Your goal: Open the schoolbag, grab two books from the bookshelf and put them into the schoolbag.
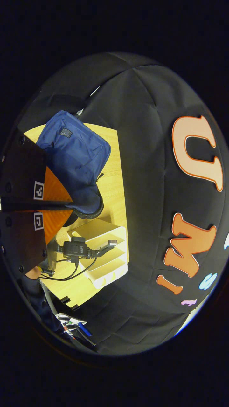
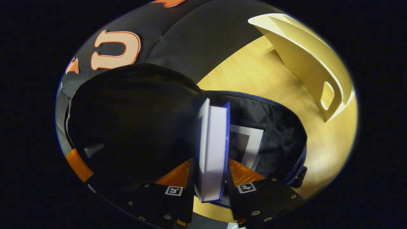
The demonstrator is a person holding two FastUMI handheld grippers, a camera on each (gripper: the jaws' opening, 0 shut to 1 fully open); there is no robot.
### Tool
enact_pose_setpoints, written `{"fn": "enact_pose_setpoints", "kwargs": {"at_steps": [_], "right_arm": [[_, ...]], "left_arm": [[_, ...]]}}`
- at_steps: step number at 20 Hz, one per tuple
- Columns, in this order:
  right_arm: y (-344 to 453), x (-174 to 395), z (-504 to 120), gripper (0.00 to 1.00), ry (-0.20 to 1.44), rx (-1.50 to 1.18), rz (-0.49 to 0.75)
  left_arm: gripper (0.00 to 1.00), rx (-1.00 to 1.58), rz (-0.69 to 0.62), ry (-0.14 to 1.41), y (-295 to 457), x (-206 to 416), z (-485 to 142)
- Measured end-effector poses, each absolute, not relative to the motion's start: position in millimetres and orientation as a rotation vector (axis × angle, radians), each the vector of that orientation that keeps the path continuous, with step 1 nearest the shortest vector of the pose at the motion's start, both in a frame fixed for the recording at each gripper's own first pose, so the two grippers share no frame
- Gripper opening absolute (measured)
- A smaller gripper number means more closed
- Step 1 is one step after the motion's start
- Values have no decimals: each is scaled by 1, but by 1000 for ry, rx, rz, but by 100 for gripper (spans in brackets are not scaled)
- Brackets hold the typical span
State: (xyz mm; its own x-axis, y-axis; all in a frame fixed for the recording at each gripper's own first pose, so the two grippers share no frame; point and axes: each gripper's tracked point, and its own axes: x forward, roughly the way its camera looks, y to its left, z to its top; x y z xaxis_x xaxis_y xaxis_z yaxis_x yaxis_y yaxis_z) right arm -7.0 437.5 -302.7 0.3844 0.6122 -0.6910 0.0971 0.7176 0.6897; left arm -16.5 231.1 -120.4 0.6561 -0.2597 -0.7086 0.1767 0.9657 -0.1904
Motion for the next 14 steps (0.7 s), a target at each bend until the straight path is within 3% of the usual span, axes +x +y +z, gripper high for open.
{"fn": "enact_pose_setpoints", "kwargs": {"at_steps": [2,3,5,14], "right_arm": [[424,-9,-299,46,1157,684,353],[418,-9,-295,79,1143,662,359],[409,-4,-282,95,1105,591,373],[313,45,-198,97,855,470,302]], "left_arm": [[0,-125,-245,816,231,-18,-122],[0,-129,-248,820,230,-19,-123],[0,-137,-244,824,227,-16,-125],[1,-130,-219,828,221,-18,-132]]}}
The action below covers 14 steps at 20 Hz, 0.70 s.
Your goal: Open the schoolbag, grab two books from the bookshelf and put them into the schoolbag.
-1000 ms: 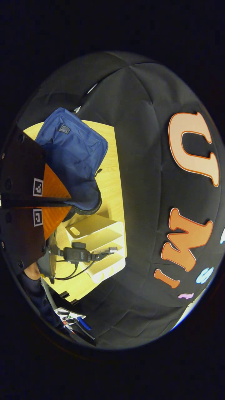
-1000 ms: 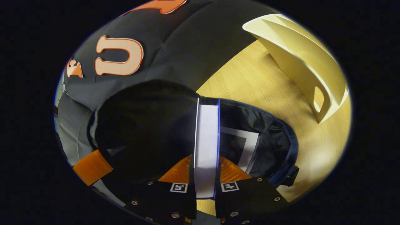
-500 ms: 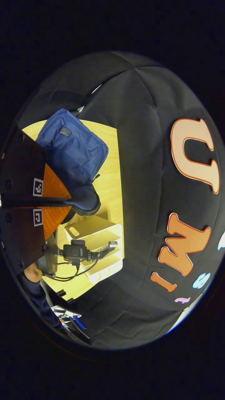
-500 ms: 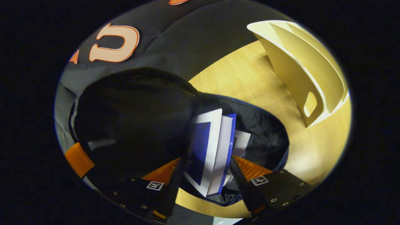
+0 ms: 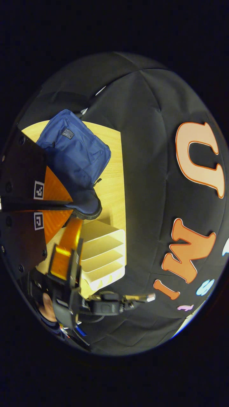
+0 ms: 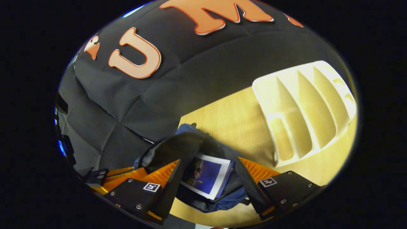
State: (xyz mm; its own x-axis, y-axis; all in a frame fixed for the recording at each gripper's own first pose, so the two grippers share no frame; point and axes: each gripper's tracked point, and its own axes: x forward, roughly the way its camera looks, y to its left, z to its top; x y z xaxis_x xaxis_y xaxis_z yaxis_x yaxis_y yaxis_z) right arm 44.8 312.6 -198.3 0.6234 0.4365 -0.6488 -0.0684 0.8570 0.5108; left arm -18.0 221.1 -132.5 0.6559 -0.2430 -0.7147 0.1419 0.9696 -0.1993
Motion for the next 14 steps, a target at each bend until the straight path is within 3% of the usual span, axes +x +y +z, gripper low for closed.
{"fn": "enact_pose_setpoints", "kwargs": {"at_steps": [8,9,10,14], "right_arm": [[193,55,-155,97,722,308,203],[177,59,-154,97,711,288,186],[160,62,-149,97,694,273,166],[109,74,-134,97,650,279,99]], "left_arm": [[3,-44,-168,846,201,-17,-144],[8,-35,-158,851,200,-18,-146],[5,-35,-153,849,196,-19,-147],[17,-72,-181,818,165,-17,-139]]}}
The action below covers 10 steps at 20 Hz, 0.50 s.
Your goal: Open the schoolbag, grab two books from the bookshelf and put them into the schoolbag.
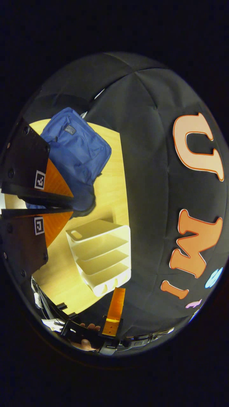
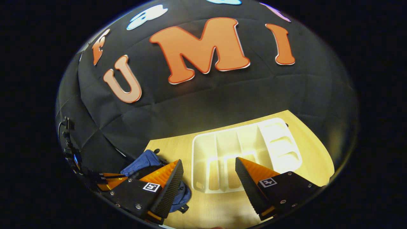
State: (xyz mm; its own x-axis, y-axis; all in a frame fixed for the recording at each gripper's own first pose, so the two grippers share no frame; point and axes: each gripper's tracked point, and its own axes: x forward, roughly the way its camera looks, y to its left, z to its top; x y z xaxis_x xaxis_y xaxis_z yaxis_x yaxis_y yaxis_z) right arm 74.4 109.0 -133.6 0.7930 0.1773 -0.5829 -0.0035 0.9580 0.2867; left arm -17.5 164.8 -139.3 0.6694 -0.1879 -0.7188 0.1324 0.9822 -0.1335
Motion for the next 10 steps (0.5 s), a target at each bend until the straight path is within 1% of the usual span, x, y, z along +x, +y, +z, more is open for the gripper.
{"fn": "enact_pose_setpoints", "kwargs": {"at_steps": [2,4,6,8,9,10], "right_arm": [[89,80,-129,97,623,271,70],[75,83,-123,97,596,229,56],[66,82,-117,97,582,179,57],[58,78,-114,97,568,131,57],[55,77,-111,97,557,109,57],[51,75,-111,97,554,90,55]], "left_arm": [[24,-68,-174,811,156,-15,-140],[40,-78,-171,797,145,-11,-136],[53,-86,-169,778,131,-6,-132],[67,-99,-132,734,122,-1,-127],[87,-111,-114,719,117,3,-128],[94,-120,-102,698,113,3,-124]]}}
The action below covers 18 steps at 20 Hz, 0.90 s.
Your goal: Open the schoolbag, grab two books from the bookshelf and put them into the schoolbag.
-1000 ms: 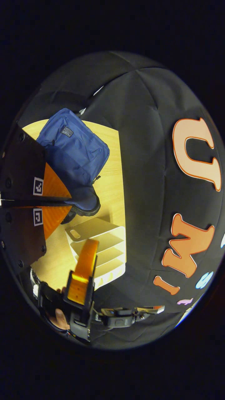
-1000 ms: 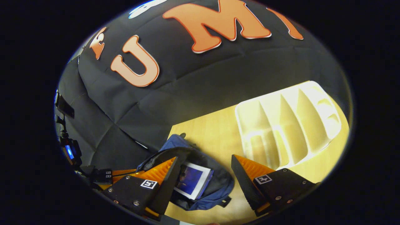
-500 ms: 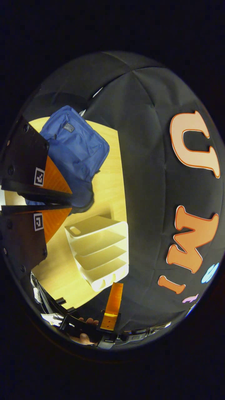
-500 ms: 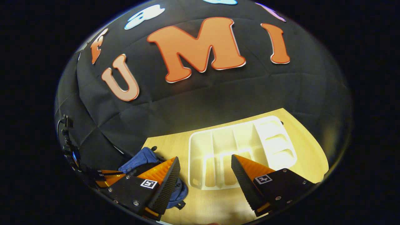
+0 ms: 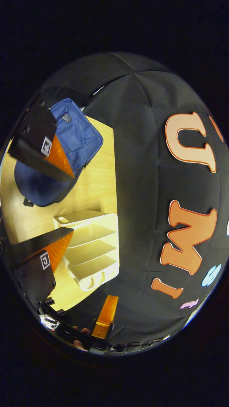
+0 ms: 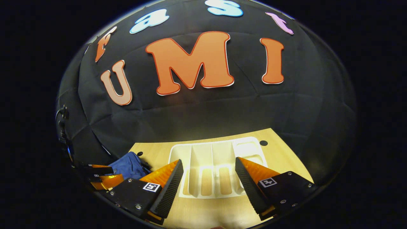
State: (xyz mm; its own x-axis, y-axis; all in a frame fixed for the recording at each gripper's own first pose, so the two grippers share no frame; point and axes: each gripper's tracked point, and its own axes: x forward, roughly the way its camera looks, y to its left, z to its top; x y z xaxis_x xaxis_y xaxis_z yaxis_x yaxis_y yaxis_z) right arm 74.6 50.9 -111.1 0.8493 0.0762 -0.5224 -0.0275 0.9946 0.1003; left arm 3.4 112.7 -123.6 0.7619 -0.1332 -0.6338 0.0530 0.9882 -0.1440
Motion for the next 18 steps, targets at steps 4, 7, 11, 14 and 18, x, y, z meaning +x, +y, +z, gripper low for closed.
{"fn": "enact_pose_setpoints", "kwargs": {"at_steps": [4,7,11,14,18], "right_arm": [[37,67,-103,97,510,60,35],[27,64,-86,97,426,59,9],[29,55,-63,97,314,84,21],[25,51,-56,97,254,72,17],[27,39,-44,97,191,53,9]], "left_arm": [[97,-105,-62,553,90,17,-95],[96,-84,-10,422,82,19,-65],[96,-90,27,294,68,14,-39],[96,-116,40,228,61,11,-27],[94,-105,100,79,72,10,4]]}}
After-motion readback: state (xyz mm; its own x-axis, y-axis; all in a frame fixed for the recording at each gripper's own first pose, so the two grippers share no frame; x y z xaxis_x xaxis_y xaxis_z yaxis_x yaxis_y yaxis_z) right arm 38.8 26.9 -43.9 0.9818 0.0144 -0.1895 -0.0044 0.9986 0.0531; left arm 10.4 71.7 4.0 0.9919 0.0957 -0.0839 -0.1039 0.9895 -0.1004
